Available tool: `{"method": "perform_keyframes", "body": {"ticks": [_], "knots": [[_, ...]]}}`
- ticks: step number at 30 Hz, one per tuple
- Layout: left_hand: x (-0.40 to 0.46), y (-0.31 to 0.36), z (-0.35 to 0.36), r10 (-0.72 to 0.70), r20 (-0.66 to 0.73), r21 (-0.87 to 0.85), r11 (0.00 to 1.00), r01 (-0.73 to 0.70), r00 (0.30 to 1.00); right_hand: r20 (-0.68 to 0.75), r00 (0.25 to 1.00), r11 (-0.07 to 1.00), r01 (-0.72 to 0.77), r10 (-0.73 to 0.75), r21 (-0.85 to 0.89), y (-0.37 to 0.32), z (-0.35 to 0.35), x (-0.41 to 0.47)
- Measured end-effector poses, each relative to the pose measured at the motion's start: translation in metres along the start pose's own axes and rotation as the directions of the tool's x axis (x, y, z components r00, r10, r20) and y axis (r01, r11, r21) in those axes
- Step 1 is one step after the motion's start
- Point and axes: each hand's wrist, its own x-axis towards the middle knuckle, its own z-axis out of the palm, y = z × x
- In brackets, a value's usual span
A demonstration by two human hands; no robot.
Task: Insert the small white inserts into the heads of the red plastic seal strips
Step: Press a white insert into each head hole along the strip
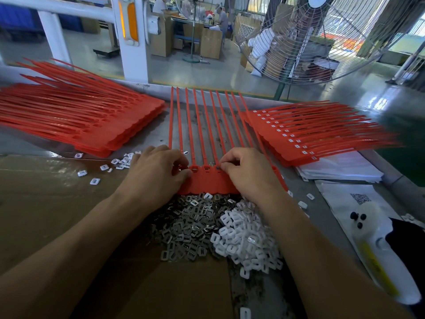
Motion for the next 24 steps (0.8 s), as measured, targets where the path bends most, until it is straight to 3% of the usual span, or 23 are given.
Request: {"method": "perform_keyframes", "body": {"ticks": [24], "knots": [[-0.0009,-0.0015,-0.0009,0.004,0.026,-0.008,1.0,-0.004,1.0,0.0,1.0,0.999,0.004,-0.004,-0.041,0.0,-0.0015,-0.0052]]}}
